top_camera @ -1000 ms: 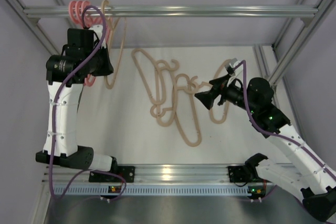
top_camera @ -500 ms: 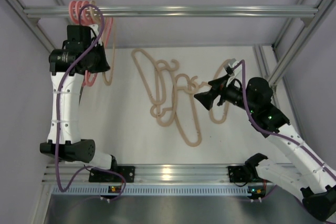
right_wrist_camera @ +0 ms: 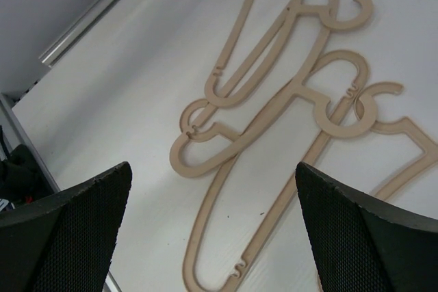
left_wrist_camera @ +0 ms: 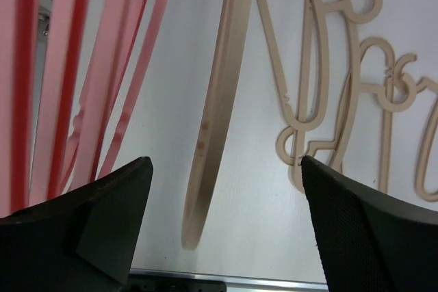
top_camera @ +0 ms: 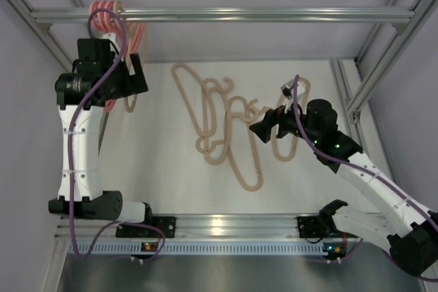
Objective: Organize the hangers
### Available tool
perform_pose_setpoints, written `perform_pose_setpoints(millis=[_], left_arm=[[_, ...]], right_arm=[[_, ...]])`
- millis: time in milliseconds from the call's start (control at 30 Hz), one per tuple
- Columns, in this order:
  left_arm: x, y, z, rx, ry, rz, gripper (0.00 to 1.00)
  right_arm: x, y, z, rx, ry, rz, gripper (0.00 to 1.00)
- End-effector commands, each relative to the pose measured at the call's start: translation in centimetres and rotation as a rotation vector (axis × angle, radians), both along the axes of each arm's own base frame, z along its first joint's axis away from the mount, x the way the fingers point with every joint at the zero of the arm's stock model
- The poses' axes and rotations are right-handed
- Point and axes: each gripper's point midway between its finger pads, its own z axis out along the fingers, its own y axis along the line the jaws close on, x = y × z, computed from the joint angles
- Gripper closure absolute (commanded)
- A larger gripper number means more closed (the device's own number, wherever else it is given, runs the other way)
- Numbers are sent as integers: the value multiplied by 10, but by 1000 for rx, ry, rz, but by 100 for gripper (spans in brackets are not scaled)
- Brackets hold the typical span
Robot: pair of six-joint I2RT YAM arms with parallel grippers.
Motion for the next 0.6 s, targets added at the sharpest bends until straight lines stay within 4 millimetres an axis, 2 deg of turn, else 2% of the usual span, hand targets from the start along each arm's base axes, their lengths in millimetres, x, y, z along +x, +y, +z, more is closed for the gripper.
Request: perform_pose_setpoints(millis=[0, 67, 167, 200, 233, 267, 300, 467, 500, 567], left_arm=[[-19, 7, 39, -19, -155, 68, 5], [-27, 4, 50, -44, -206, 65, 2], [-34, -8, 54, -120, -238, 47, 2], [-34, -14, 47, -146, -225, 44, 2], [-39, -22, 49, -180, -241, 12, 2], [-36, -24, 51, -193, -265, 13, 2], [-36, -29, 40, -208, -245, 9, 2], [-32, -47, 40, -217, -289, -14, 2], [-29, -57, 44, -218, -312, -33, 2], [-23, -71, 38, -206, -304, -49, 2]], right_arm=[[18, -1, -12, -4, 34, -75, 1], [23, -1, -23, -12, 70, -95, 1], [30, -2, -39, -30, 114, -126, 1], [32, -2, -44, -39, 125, -139, 1], [33, -3, -47, -41, 134, -145, 1], [34, -2, -49, -42, 137, -147, 1], [36, -3, -50, -43, 138, -154, 0], [37, -3, -60, -54, 156, -164, 1], [38, -4, -62, -58, 161, -172, 1], [38, -5, -64, -59, 166, -181, 1]])
